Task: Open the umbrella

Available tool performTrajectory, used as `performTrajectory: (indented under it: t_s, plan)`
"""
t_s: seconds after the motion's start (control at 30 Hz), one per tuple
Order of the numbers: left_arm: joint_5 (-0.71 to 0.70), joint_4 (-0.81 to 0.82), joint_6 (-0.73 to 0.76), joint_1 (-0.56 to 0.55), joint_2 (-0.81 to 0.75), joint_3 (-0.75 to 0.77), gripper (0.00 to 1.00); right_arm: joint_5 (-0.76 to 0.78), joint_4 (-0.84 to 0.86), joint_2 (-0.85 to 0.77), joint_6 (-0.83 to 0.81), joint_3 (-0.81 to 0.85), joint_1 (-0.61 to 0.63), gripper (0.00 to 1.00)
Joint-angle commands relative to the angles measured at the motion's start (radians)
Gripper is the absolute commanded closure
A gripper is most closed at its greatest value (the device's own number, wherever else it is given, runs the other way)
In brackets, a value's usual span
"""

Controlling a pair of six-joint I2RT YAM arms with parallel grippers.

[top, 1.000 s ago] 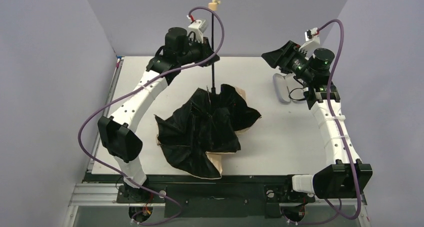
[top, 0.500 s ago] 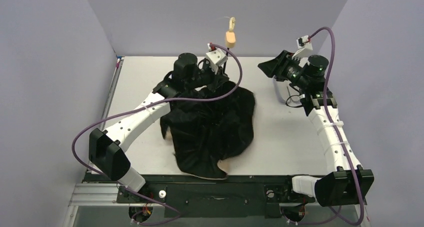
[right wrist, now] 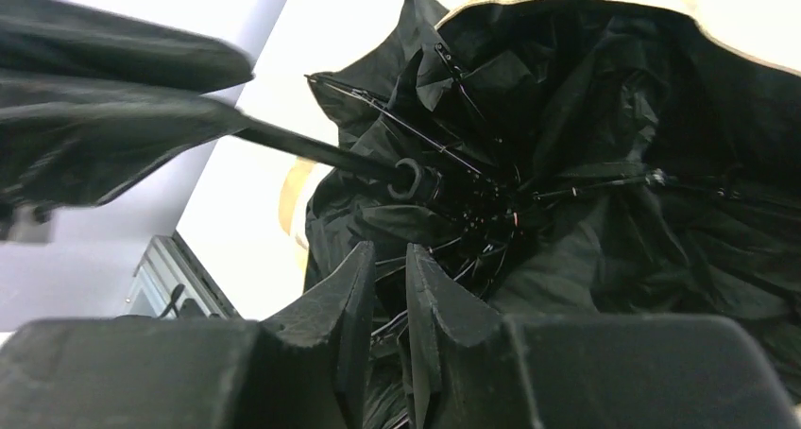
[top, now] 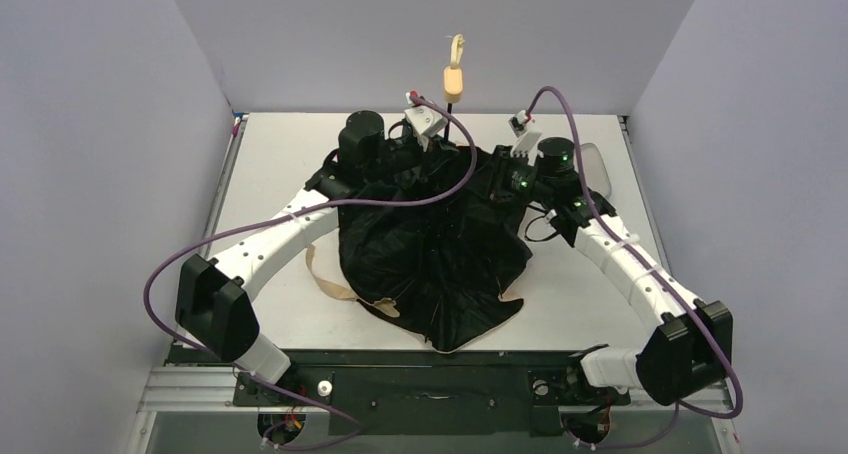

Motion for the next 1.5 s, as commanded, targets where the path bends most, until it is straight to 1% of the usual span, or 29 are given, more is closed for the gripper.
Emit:
performTrajectory:
  t_s: [0.0,0.17,0.33,0.47,0.57,0.67,0.8,0.9,0.97,1.03,1.13,1.2,1.33,1.43,1.47]
  plan:
    - [0.076,0.153,-0.022,-0.007,-0.072,0.018,1.00,0.076,0.135,0.089,-0.014,0.026,0.044,0.86]
    - [0.122,0.159,-0.043,-0.007,-0.089,0.017,1.00,0.056,0.261,0.191,0.049,0.057,0.058,0.90]
    - [0.182,0.179,-0.066,-0.006,-0.107,0.009,1.00,0.012,0.332,0.275,0.071,0.085,0.086,0.91]
    - [0.214,0.191,-0.076,-0.007,-0.115,-0.002,1.00,-0.022,0.417,0.308,0.132,0.071,0.089,0.91]
    - [0.229,0.184,-0.078,-0.004,-0.123,-0.006,1.00,-0.050,0.404,0.294,0.113,0.070,0.074,0.92]
    - [0.298,0.191,-0.091,0.000,-0.131,-0.012,1.00,-0.095,0.394,0.291,0.105,0.071,0.065,0.91]
    - [0.329,0.220,-0.131,0.000,-0.134,-0.008,1.00,-0.095,0.361,0.308,0.096,0.067,0.103,0.90]
    - [0.328,0.177,-0.115,0.001,-0.135,0.030,1.00,-0.074,0.313,0.319,0.038,0.037,0.103,0.89]
    - [0.329,0.138,-0.091,0.004,-0.143,0.049,1.00,-0.058,0.288,0.330,-0.019,0.019,0.072,0.87]
    - [0.329,0.100,-0.057,0.005,-0.156,0.056,1.00,-0.055,0.264,0.349,-0.081,0.009,0.027,0.80]
    - [0.332,0.043,-0.009,0.008,-0.178,0.055,1.00,-0.059,0.240,0.382,-0.171,0.016,-0.019,0.67]
    - [0.328,-0.001,0.018,0.013,-0.192,0.051,1.00,-0.046,0.215,0.412,-0.243,0.034,-0.033,0.63]
    - [0.317,-0.048,0.071,0.031,-0.202,0.051,1.00,-0.008,0.170,0.450,-0.352,0.096,-0.042,0.58]
    - [0.296,-0.051,0.085,0.050,-0.188,0.051,1.00,-0.023,0.109,0.431,-0.376,0.154,-0.048,0.55]
    - [0.288,-0.055,0.091,0.051,-0.178,0.053,1.00,-0.034,0.101,0.409,-0.373,0.178,-0.050,0.52]
